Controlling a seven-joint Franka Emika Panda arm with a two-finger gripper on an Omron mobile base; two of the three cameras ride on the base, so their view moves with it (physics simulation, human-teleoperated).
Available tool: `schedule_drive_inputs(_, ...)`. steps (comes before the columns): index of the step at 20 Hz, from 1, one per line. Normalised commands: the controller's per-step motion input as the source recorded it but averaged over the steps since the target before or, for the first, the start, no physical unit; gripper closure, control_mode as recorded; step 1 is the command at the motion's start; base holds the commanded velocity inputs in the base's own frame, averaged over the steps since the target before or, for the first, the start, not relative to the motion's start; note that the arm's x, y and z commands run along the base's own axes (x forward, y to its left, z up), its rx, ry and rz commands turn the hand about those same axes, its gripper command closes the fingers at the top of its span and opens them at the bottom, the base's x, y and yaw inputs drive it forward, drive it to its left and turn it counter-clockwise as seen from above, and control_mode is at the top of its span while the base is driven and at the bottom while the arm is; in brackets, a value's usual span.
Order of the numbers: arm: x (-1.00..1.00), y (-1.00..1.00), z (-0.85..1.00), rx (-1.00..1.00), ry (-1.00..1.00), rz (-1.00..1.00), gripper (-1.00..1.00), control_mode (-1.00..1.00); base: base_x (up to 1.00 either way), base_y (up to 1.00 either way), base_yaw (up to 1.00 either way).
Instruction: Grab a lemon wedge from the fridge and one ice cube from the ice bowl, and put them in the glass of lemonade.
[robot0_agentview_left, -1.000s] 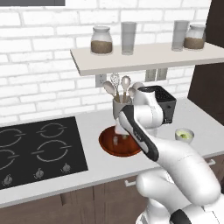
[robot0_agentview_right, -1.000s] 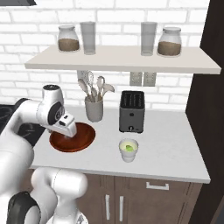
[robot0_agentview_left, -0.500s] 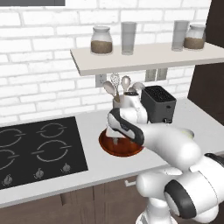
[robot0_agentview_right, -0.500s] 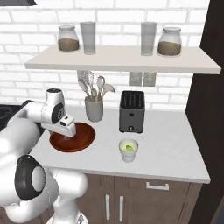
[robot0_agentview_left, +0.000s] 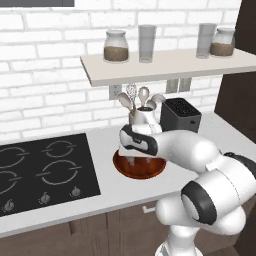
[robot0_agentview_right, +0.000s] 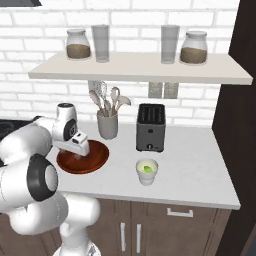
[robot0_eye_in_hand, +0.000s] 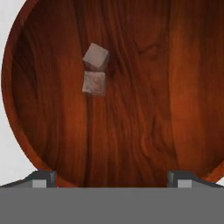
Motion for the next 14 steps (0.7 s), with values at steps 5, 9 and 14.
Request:
schedule_drive_inputs(5, 0.39, 0.00, -0.37, 0.00, 0.00, 0.00, -1.00, -1.00, 0.00, 0.00, 0.00)
schedule_drive_inputs(9, 0.40, 0.00, -0.32, 0.00, 0.00, 0.01, -1.00, -1.00, 0.00, 0.00, 0.00)
schedule_drive_inputs(14, 0.34, 0.00, -0.25, 0.00, 0.00, 0.00, -1.00, -1.00, 0.00, 0.00, 0.00)
